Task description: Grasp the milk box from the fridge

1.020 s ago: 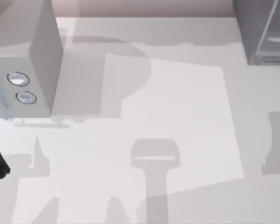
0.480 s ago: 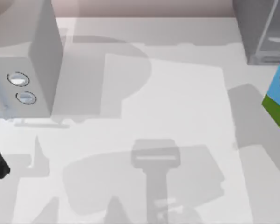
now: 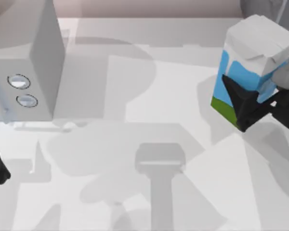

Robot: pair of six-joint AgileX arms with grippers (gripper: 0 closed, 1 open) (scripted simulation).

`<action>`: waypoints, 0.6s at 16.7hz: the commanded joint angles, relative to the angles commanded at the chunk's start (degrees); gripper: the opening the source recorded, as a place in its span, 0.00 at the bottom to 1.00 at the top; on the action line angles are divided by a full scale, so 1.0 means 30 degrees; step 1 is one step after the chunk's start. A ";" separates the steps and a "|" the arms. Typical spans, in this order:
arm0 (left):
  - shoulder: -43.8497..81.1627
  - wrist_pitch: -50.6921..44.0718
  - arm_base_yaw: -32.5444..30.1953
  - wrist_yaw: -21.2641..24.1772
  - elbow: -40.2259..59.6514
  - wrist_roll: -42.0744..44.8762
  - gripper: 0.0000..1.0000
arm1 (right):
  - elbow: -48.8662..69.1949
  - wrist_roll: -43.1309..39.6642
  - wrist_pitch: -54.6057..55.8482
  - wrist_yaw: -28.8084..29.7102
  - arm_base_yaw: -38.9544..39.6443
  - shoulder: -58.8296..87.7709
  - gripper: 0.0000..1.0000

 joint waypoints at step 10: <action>0.0000 0.0000 0.0000 0.0000 0.0000 0.0000 1.00 | 0.1470 -0.0048 0.3894 -0.1144 0.0927 0.5030 0.00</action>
